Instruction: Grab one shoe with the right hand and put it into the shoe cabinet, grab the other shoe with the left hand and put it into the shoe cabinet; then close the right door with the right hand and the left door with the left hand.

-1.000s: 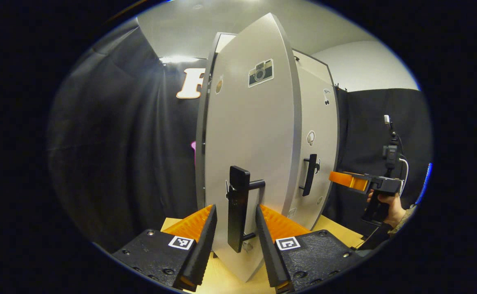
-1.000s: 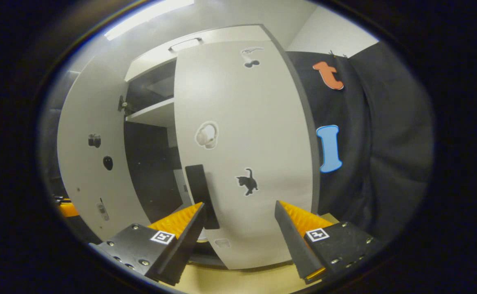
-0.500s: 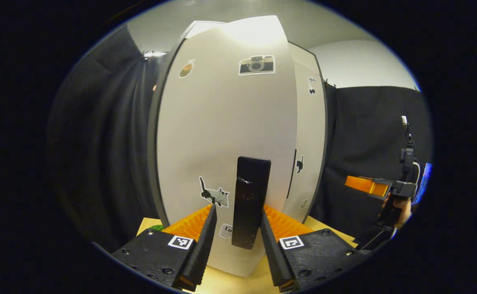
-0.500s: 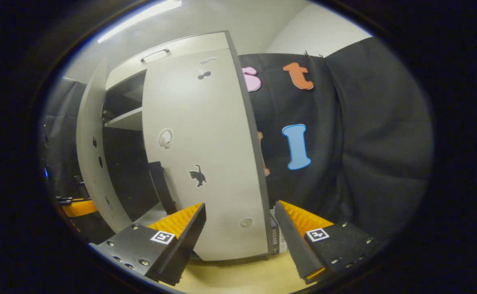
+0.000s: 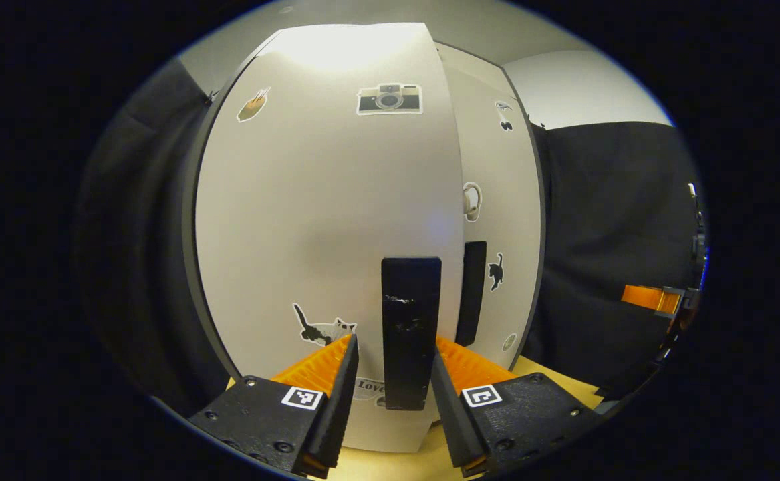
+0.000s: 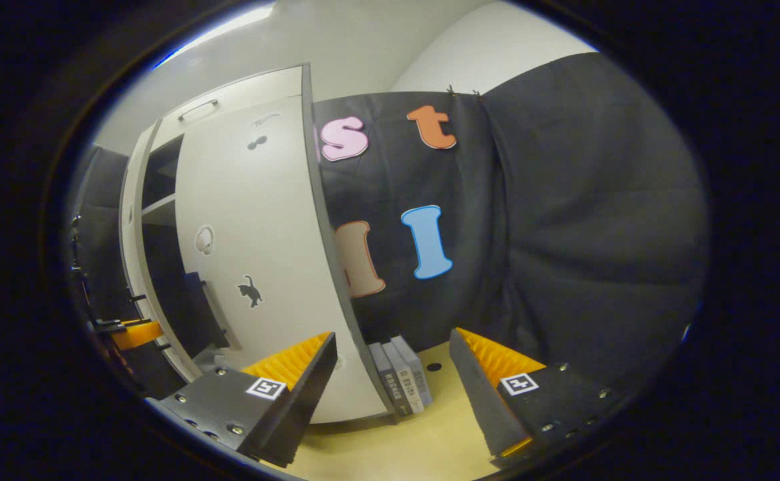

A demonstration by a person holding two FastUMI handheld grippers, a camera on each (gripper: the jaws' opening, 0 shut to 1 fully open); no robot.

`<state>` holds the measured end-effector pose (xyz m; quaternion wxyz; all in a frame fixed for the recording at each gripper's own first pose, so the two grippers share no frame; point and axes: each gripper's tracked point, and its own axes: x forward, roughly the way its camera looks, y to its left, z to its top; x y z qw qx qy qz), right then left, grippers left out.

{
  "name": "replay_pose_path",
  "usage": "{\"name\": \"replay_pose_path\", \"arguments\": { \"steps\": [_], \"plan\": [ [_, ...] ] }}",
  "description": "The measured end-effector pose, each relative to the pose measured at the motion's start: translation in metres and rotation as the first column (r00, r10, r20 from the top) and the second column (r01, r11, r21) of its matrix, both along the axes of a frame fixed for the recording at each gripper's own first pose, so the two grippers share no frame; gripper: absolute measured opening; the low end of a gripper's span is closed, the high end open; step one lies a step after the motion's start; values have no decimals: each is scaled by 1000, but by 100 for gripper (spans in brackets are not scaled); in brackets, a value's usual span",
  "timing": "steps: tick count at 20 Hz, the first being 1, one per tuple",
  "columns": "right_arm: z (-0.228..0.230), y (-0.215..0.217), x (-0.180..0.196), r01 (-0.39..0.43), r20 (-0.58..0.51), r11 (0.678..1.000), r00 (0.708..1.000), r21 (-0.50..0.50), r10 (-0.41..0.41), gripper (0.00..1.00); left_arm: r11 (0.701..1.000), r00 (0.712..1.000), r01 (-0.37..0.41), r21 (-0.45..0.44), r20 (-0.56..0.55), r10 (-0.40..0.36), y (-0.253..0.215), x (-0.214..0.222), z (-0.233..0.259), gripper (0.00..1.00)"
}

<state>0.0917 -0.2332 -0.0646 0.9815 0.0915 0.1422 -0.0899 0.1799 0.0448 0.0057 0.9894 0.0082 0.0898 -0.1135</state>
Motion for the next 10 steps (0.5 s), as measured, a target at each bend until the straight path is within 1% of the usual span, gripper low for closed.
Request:
{"name": "replay_pose_path", "arguments": {
  "steps": [2,3,4,5,6,7,10],
  "plan": [
    [-2,-12,-2,18,-3,1000,1000,-5,-18,100,1000,1000,-7,-5,-4,7,-4,12,-2,63],
    [-2,-16,-1,24,-3,1000,1000,-7,-24,100,1000,1000,-15,0,-3,15,-3,11,-1,61],
    [-3,-20,-2,31,-4,1000,1000,-8,-31,100,1000,1000,-26,8,-4,26,-3,11,0,61],
    [-4,-24,-1,35,-4,999,999,-8,-35,100,999,999,-35,17,-2,35,-3,14,-1,61],
    [-5,-28,-2,39,-4,999,999,-8,-39,100,999,999,-44,23,0,44,-3,17,-1,64],
    [-6,-30,-2,42,-5,999,999,-8,-42,100,998,999,-52,26,1,52,-3,21,-1,63],
    [-9,-35,-1,44,-5,999,999,-6,-44,100,997,998,-68,29,0,68,-5,28,-2,64]
  ]
}}
